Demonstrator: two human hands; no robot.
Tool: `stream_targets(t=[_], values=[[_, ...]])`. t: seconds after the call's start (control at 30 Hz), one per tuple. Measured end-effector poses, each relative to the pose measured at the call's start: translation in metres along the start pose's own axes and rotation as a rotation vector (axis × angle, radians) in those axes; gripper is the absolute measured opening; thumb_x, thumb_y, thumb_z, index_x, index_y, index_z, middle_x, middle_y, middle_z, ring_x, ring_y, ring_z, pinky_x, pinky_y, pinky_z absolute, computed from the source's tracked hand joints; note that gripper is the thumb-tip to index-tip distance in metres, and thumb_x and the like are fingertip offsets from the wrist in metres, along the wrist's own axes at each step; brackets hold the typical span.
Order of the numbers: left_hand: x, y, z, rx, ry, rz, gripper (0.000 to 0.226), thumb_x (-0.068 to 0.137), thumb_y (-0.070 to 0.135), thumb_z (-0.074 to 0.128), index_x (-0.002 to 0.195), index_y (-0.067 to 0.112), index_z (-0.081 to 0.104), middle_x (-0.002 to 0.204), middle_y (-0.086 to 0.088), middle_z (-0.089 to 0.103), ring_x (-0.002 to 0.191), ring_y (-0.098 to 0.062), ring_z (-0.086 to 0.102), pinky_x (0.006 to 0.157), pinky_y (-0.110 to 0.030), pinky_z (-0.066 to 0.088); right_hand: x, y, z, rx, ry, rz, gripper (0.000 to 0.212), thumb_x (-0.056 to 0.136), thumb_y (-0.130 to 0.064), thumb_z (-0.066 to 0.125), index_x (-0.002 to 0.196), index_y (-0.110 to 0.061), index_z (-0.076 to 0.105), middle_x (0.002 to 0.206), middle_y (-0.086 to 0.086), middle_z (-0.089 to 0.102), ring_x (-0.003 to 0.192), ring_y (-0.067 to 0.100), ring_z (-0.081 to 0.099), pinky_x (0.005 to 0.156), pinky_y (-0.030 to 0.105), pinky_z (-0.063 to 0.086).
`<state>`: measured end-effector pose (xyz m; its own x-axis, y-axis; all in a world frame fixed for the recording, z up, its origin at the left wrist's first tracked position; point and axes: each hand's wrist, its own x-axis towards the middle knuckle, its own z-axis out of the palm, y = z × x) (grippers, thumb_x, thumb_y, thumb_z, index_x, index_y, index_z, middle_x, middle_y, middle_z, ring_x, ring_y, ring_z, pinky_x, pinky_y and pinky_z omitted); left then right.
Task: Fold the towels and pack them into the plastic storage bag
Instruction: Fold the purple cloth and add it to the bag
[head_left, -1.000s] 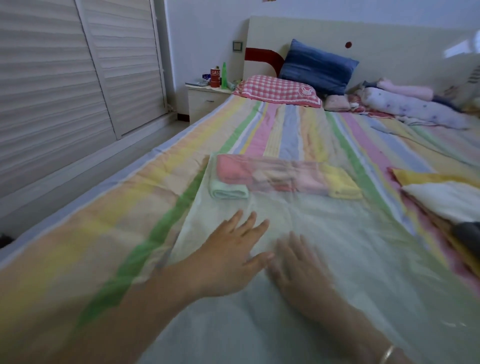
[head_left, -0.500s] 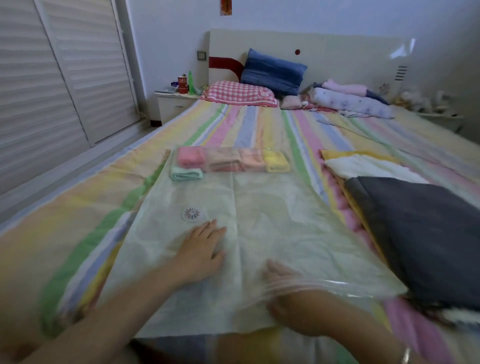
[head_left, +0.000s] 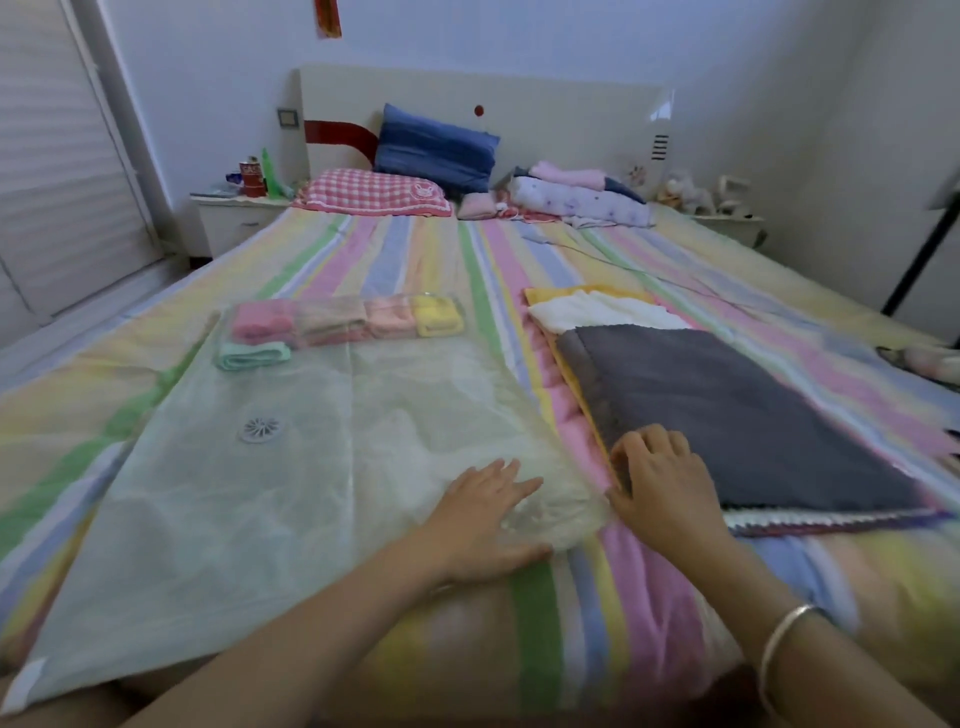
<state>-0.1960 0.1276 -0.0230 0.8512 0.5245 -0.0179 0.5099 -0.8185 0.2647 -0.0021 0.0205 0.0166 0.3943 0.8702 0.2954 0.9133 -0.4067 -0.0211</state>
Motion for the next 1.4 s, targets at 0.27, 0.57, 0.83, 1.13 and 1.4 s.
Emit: stream_targets(t=[0.27, 0.57, 0.83, 1.13, 1.4], values=[[0.006, 0.0, 0.036, 0.24, -0.083, 0.019, 0.08, 0.088, 0.074, 0.016, 0.153, 0.033, -0.008, 0.162, -0.004, -0.013, 0.148, -0.018, -0.016, 0.12, -0.041, -0.009, -0.002, 0.037, 0.007, -0.052, -0.018, 0.125, 0.022, 0.091, -0.036, 0.052, 0.108, -0.021, 0.054, 0.104, 0.001, 0.065, 0.096, 0.025, 0.06, 0.068, 0.032, 0.042], [0.02, 0.013, 0.005, -0.22, 0.124, -0.034, 0.072, 0.085, 0.065, 0.041, 0.145, 0.026, 0.037, 0.147, 0.0, 0.043, 0.135, -0.019, 0.04, 0.11, -0.03, 0.031, 0.012, 0.004, -0.018, 0.063, 0.409, 0.07, 0.011, 0.09, -0.022, 0.062, 0.082, -0.015, 0.062, 0.054, 0.006, 0.06, 0.046, 0.031, 0.056, 0.046, 0.026, 0.026], [0.032, 0.011, -0.055, -0.546, 0.362, 0.216, 0.041, 0.081, 0.009, 0.072, 0.12, 0.018, 0.062, 0.122, 0.013, 0.059, 0.11, 0.002, 0.053, 0.095, -0.024, 0.048, 0.001, -0.072, -0.015, 0.153, 0.521, -0.171, 0.008, 0.084, -0.03, 0.062, 0.078, -0.025, 0.064, 0.057, -0.006, 0.06, 0.044, 0.017, 0.056, 0.039, 0.025, 0.027], [0.025, -0.014, -0.037, -0.829, 0.291, -0.023, 0.009, 0.085, 0.015, 0.072, 0.09, 0.01, 0.076, 0.099, 0.006, 0.075, 0.098, -0.004, 0.067, 0.088, -0.021, 0.052, -0.023, -0.024, 0.029, 0.084, 0.347, -0.038, 0.037, 0.061, -0.016, 0.074, 0.094, -0.018, 0.057, 0.086, 0.001, 0.056, 0.075, 0.026, 0.055, 0.058, 0.037, 0.044], [0.037, -0.012, -0.053, -1.385, 0.51, -0.291, 0.018, 0.097, -0.001, 0.048, 0.095, 0.002, 0.065, 0.106, -0.01, 0.071, 0.104, -0.026, 0.066, 0.083, -0.038, 0.059, -0.032, 0.033, 0.018, 0.217, 0.363, 0.296, 0.052, 0.055, 0.005, 0.071, 0.103, -0.012, 0.064, 0.094, 0.01, 0.067, 0.089, 0.033, 0.061, 0.073, 0.04, 0.047]])
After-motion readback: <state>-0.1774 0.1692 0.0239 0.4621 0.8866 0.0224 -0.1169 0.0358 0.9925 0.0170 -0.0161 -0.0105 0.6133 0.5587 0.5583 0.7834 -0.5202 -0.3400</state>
